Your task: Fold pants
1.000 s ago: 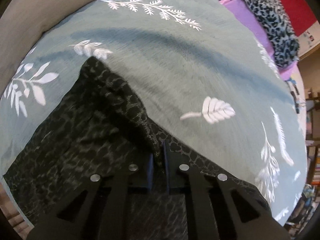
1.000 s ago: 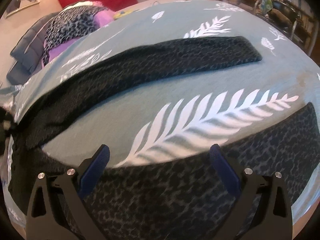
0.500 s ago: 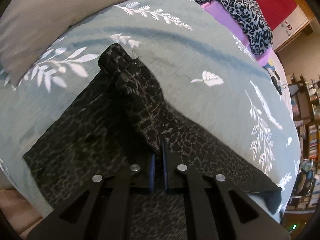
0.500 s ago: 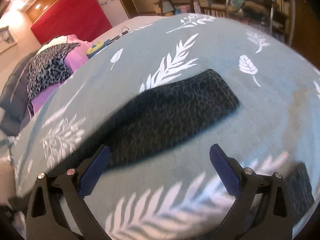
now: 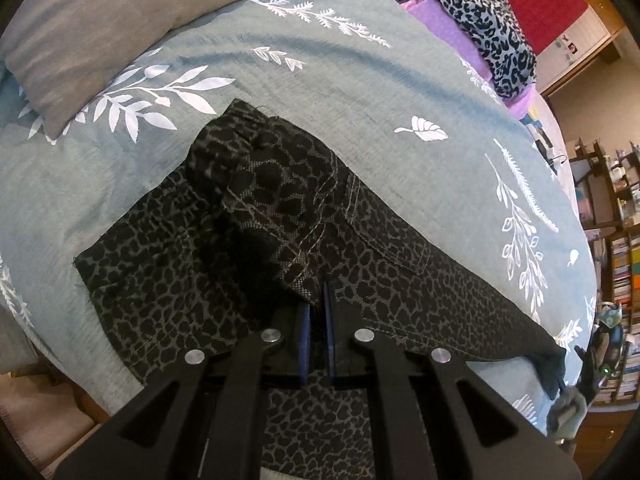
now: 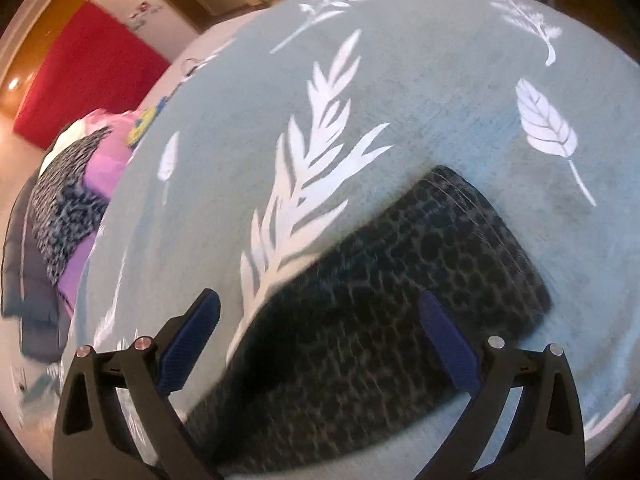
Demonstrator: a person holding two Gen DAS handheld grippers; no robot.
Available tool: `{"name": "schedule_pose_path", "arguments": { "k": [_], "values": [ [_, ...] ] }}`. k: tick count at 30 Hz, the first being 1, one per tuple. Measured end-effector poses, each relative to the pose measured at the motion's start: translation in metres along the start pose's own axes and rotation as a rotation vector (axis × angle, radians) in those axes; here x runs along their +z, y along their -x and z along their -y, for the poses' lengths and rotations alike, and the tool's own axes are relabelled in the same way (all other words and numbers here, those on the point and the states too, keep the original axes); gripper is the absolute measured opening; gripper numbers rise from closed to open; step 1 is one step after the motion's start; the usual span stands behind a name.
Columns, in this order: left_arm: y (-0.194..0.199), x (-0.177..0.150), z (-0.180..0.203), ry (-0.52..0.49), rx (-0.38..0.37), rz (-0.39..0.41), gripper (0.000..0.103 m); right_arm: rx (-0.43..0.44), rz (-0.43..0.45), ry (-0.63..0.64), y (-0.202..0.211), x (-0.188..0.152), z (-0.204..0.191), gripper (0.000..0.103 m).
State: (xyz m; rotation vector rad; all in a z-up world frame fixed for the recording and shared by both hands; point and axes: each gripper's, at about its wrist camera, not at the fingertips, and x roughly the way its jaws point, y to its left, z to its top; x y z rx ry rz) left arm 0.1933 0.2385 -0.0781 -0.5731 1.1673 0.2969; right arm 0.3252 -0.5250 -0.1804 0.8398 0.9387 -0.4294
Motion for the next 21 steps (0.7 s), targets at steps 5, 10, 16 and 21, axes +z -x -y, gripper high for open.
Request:
{"name": "schedule_pose_path", "arguments": {
  "k": [5,10,16,21],
  "values": [
    [0.008,0.003,0.0,-0.007,0.001,0.025,0.005,-0.093,0.0,0.0,-0.02,0.007,-0.01,0.094],
    [0.009,0.005,0.001,-0.012,-0.002,0.028,0.005,-0.198,0.01,0.032,-0.019,0.002,-0.011,0.062],
    [0.017,0.015,-0.005,0.014,-0.042,0.047,0.005,-0.081,-0.024,-0.022,0.002,0.001,0.02,0.005],
    [0.04,0.025,-0.017,0.041,-0.046,0.113,0.0,-0.021,0.05,0.035,0.052,-0.012,0.032,0.004]
  ]
}}
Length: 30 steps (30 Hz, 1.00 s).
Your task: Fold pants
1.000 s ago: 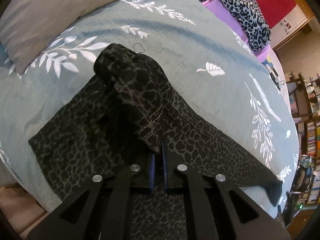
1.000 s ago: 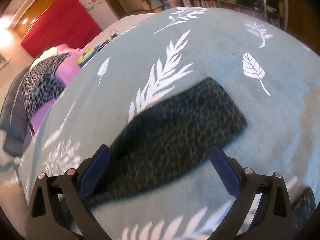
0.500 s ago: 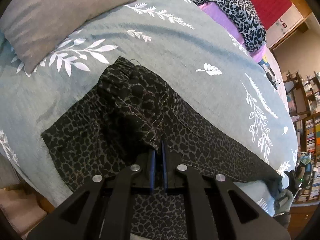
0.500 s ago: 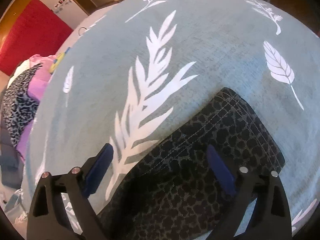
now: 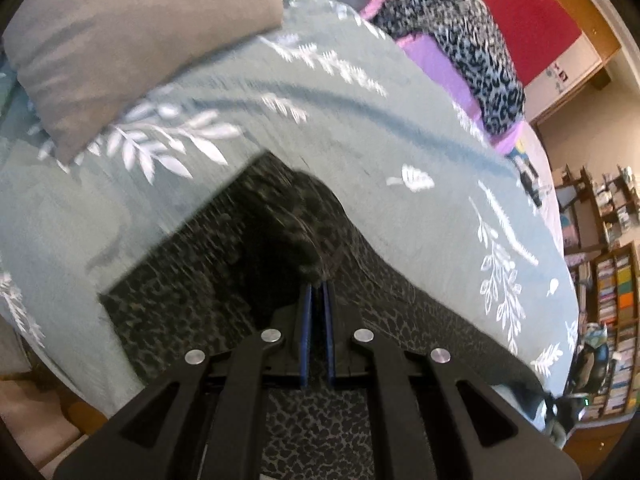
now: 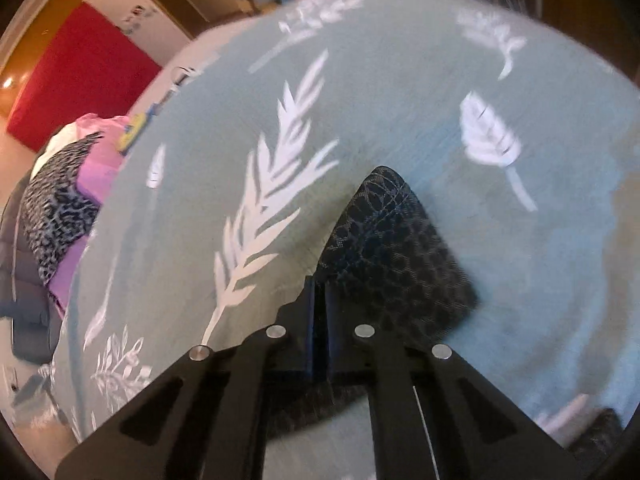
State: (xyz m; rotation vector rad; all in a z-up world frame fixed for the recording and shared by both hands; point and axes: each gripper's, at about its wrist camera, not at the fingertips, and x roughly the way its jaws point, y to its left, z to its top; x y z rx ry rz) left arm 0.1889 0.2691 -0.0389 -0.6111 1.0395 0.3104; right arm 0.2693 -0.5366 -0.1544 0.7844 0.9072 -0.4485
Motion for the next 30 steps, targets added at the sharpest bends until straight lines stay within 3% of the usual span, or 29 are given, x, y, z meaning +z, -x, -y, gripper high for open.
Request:
{"name": "schedule_pose_path", "arguments": {
  "k": [2,4,9,13,14,16,17,18,25,30],
  "values": [
    [0.015,0.005,-0.006,0.001,0.029,0.059,0.0,0.024,0.025,0.018,0.021,-0.008,0.003,0.004],
    [0.024,0.009,-0.012,0.008,0.012,0.075,0.0,0.053,0.051,0.03,0.046,-0.018,0.006,0.004],
    [0.026,-0.007,-0.022,-0.02,0.023,0.051,0.0,0.102,0.113,0.088,0.103,-0.043,0.003,0.004],
    [0.007,-0.028,-0.039,0.026,0.0,-0.011,0.002,0.143,0.154,0.101,0.135,-0.053,0.003,0.004],
    [0.0,-0.034,-0.045,0.049,0.002,-0.03,0.009,0.142,0.162,0.108,0.142,-0.056,0.003,0.004],
    [-0.01,-0.043,-0.053,0.089,-0.021,-0.056,0.042,0.13,0.18,0.141,0.149,-0.06,-0.001,0.004],
    [-0.014,-0.047,-0.057,0.115,-0.04,-0.048,0.065,0.123,0.183,0.152,0.151,-0.062,-0.002,0.004],
    [-0.016,-0.049,-0.059,0.136,-0.06,-0.034,0.07,0.121,0.178,0.154,0.151,-0.065,-0.001,0.004],
    [-0.049,-0.056,-0.045,0.219,-0.203,-0.129,0.071,0.137,0.137,0.115,0.141,-0.076,0.01,0.004],
    [-0.079,-0.058,-0.028,0.256,-0.224,-0.18,0.071,0.15,0.129,0.104,0.139,-0.079,0.018,0.004]
  ]
}}
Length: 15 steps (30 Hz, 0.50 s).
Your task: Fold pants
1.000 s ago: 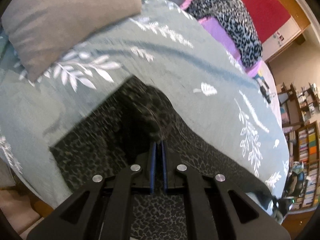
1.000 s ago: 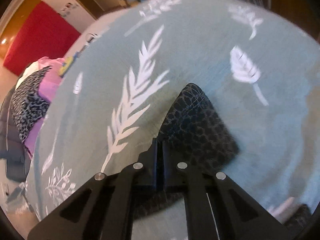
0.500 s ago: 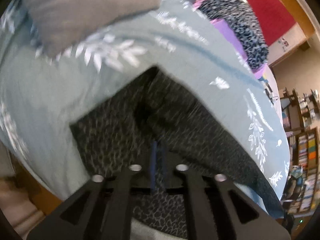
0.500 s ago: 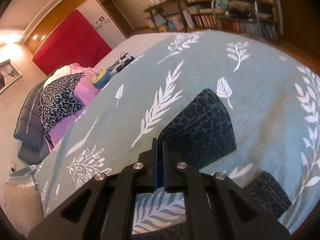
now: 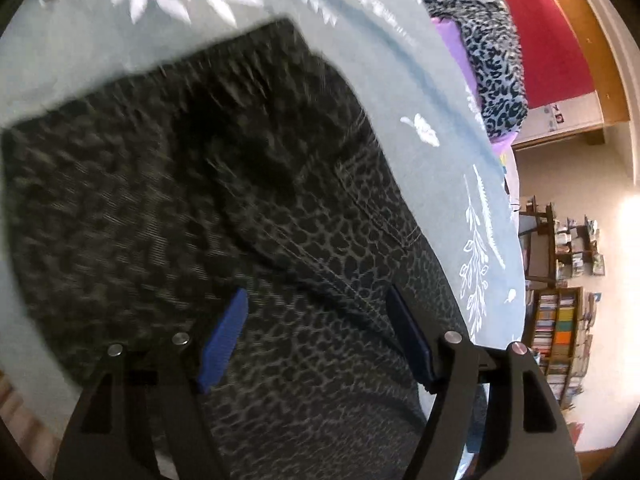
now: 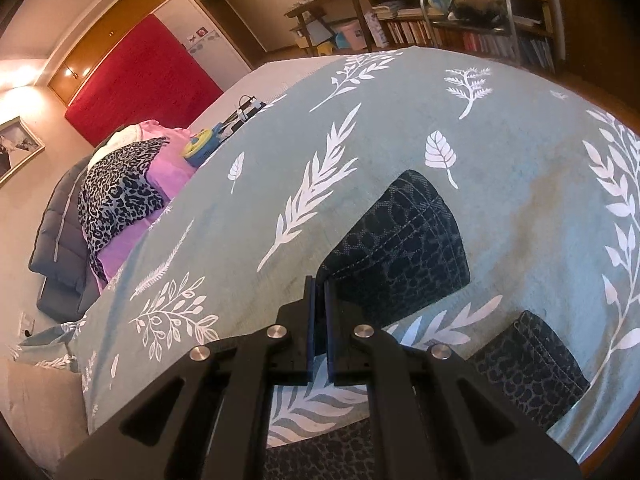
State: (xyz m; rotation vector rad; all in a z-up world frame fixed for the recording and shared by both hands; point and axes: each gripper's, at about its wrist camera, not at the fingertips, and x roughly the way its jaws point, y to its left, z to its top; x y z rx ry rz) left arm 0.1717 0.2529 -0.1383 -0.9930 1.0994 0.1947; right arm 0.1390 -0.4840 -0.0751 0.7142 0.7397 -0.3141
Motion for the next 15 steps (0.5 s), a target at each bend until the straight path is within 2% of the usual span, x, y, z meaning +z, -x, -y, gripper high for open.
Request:
{"name": "schedule_pose_path", "arguments": {
  "k": [3,5,8,11,13,15],
  "values": [
    [-0.021,0.001,-0.005,0.109,-0.096,-0.036,0.071,0.002,-0.002,0.007,-0.001,-0.002,0.002,0.004],
    [-0.028,0.001,-0.008,0.178,-0.145,-0.011,0.07,0.003,-0.002,0.009,-0.002,-0.003,0.004,0.004],
    [-0.034,0.005,-0.004,0.21,-0.147,0.025,0.07,0.01,-0.005,-0.002,-0.004,-0.004,0.009,0.004],
    [-0.035,0.008,0.005,0.22,-0.117,0.044,0.069,0.012,-0.011,-0.012,-0.008,-0.007,0.014,0.004],
    [-0.036,0.009,0.009,0.218,-0.087,0.052,0.06,0.013,-0.011,-0.018,-0.009,-0.009,0.016,0.004],
    [-0.038,0.011,0.007,0.23,-0.055,0.043,0.044,0.014,-0.008,-0.021,-0.009,-0.01,0.018,0.004]
  ]
}}
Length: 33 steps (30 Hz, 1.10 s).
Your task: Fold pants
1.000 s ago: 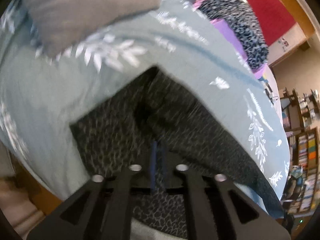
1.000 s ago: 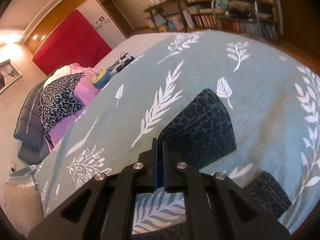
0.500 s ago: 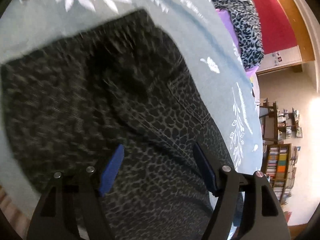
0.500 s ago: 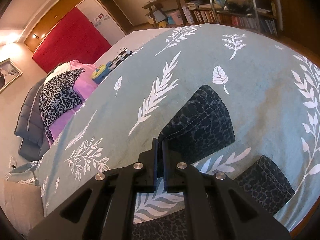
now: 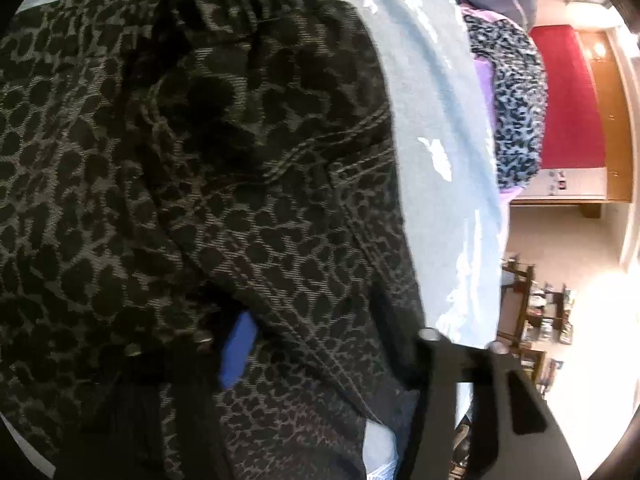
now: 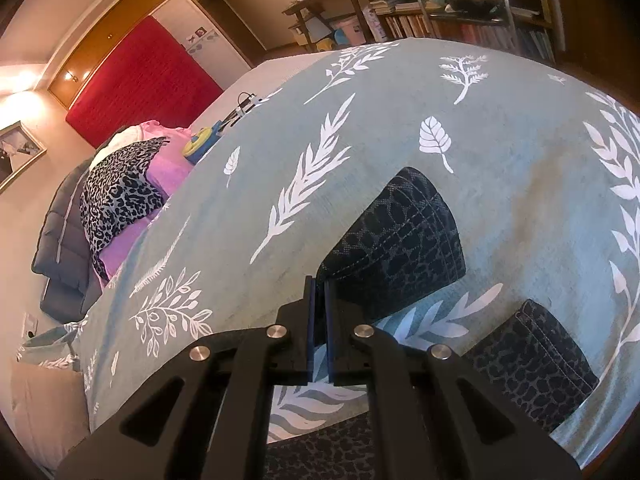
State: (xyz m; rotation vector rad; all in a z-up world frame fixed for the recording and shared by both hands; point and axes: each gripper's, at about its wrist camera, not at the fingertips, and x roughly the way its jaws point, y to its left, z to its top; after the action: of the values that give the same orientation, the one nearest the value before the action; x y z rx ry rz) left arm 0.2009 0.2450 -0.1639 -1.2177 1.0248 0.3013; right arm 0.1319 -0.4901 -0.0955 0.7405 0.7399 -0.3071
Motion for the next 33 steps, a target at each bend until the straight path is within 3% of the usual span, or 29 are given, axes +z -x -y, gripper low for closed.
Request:
{"name": "schedule_pose_path", "arguments": {
  "k": [2,3,8,13,17,19,21,23,25,27,33],
  "values": [
    [0.003,0.001,-0.003,0.001,0.018,-0.01,0.03,-0.004,-0.002,-0.004,0.0,-0.001,0.003,0.004],
    [0.004,0.003,-0.006,-0.004,0.012,-0.014,0.013,-0.006,-0.003,-0.004,-0.001,-0.001,0.004,0.004],
    [0.019,0.009,-0.01,-0.001,-0.066,-0.034,0.008,-0.02,-0.006,-0.009,-0.003,-0.002,0.01,0.004],
    [0.039,0.005,0.008,-0.075,-0.136,0.006,0.006,-0.042,-0.009,0.017,-0.008,-0.006,0.009,0.004],
    [0.031,0.004,0.021,-0.105,-0.092,0.008,0.008,-0.06,-0.026,0.01,-0.018,-0.009,0.013,0.004],
    [0.021,0.006,0.02,-0.092,-0.059,0.0,0.015,-0.065,-0.034,0.001,-0.022,-0.009,0.016,0.004],
    [0.011,0.008,0.017,-0.083,-0.032,-0.009,0.043,-0.075,-0.043,-0.003,-0.027,-0.01,0.02,0.004],
    [0.006,0.008,0.012,-0.074,-0.013,-0.004,0.047,-0.082,-0.052,-0.007,-0.032,-0.01,0.024,0.004],
    [0.002,0.009,0.009,-0.079,-0.002,-0.005,0.043,-0.085,-0.064,-0.02,-0.037,-0.01,0.03,0.004],
    [0.003,0.011,0.006,-0.085,-0.012,-0.009,0.009,-0.083,-0.074,-0.041,-0.041,-0.009,0.035,0.004],
    [0.045,0.018,0.023,-0.149,-0.145,0.0,0.005,-0.082,-0.059,-0.035,-0.041,-0.001,0.033,0.004]
  ]
}}
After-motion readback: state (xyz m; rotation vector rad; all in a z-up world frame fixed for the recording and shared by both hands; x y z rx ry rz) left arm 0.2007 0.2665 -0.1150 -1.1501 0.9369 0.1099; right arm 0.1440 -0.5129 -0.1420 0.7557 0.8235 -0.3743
